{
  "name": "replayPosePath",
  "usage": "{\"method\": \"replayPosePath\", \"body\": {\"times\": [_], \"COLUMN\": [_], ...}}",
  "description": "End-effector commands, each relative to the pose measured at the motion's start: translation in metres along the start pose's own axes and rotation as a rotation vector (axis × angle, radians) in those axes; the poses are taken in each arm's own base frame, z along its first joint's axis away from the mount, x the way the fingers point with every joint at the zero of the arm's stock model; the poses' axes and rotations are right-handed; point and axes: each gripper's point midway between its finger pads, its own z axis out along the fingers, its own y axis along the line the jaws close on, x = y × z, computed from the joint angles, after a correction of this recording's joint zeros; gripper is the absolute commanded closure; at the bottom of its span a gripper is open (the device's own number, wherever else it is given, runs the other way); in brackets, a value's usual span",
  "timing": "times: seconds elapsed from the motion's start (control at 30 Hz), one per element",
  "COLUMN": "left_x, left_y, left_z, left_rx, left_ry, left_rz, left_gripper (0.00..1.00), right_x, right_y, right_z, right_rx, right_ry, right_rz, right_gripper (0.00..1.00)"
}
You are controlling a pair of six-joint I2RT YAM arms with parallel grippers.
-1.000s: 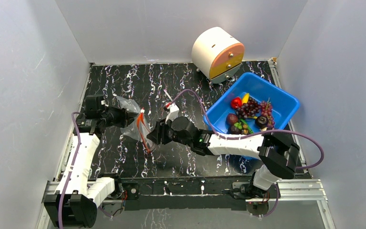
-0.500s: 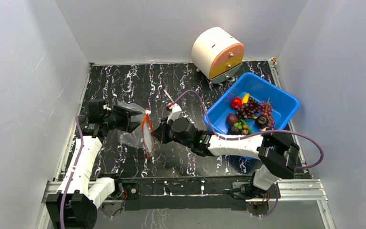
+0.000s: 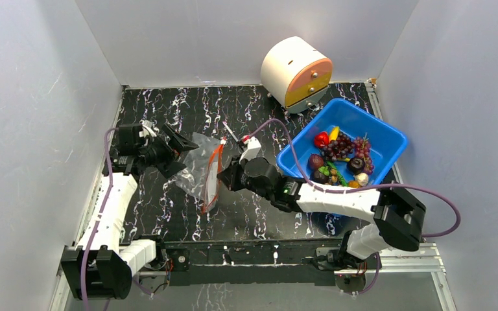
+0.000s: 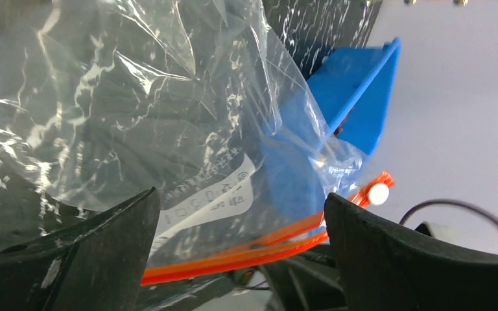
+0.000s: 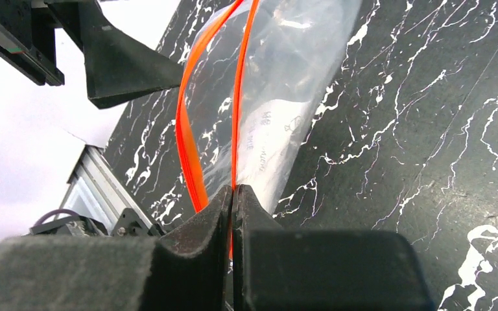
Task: Place the food in the zip-top bag and seal the zipper
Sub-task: Open the zipper of the food storage bag.
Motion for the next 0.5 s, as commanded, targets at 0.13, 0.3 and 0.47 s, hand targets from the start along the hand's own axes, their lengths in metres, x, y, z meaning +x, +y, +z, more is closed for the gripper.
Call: {"method": "replayPosePath", "body": {"times": [0.13,0.3,0.47], "left_x": [0.028,0.046,0.051], "left_y": [-0.021,-0.021,-0.019], "left_z": [-0.024,-0.028,-0.03], "left_rx": [0.202,0.285,0.292], "left_ry": [0.111,0.133,0.123], "left_rz": [0.428,0.441,0.466], "left_gripper": [0.1,0.19,0.28], "right_x": [-0.027,-0.031,-0.036], "right_y": [0.002,0.0,-0.004], "right_z": [-0.011,-0.016,-0.022], "right_rx": [-0.039,-0.057,-0.07], "right_ry": [0.007,0.026,0.039], "right_rz": [0.27,0.344,0.389], "right_gripper": [1.0,1.0,1.0]}}
